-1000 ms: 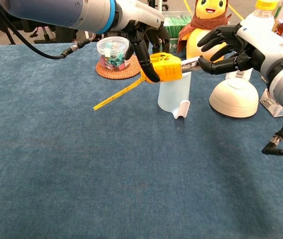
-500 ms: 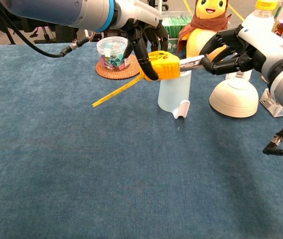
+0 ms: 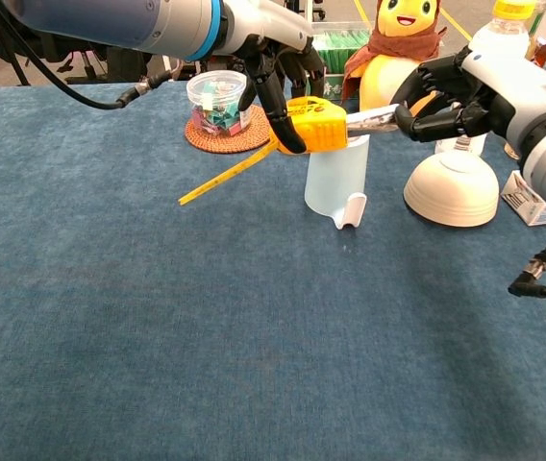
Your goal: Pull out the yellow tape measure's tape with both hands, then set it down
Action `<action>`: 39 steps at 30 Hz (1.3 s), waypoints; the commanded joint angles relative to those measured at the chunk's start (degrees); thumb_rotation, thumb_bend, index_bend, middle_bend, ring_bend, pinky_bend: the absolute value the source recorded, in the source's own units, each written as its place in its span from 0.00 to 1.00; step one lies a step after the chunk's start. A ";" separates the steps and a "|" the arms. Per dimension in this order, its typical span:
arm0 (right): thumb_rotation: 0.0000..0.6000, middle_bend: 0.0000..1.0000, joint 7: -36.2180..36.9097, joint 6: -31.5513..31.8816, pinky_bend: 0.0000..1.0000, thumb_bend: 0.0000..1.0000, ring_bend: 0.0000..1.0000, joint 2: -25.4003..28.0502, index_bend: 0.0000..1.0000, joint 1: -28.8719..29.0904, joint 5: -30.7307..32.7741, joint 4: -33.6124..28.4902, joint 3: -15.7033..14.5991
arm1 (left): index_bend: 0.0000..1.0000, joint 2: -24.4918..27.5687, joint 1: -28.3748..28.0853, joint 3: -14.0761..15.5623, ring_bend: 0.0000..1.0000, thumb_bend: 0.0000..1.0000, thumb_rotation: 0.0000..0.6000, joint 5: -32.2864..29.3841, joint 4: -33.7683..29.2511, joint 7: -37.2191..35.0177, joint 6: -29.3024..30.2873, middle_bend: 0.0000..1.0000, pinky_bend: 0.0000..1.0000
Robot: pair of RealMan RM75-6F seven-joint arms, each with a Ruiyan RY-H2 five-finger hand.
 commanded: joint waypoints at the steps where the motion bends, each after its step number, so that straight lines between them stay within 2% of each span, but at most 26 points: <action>1: 0.93 0.41 -0.05 0.01 0.37 0.61 0.39 0.02 0.60 -0.03 0.05 0.01 -0.03 | 0.60 0.02 0.04 -0.03 0.42 0.25 0.94 0.02 0.04 -0.08 0.04 0.49 0.55; 18: 0.94 0.42 0.39 0.75 0.38 0.62 0.40 0.71 0.62 -0.71 -0.56 -0.37 -0.13 | 0.60 0.97 1.29 0.66 0.42 0.25 0.94 1.86 -0.29 -0.18 0.85 0.49 0.55; 39: 0.94 0.42 1.32 1.60 0.38 0.62 0.41 3.18 0.62 -2.20 -0.88 -0.90 0.16 | 0.60 6.73 6.22 3.21 0.42 0.25 0.94 7.57 -2.56 -2.18 -0.40 0.49 0.55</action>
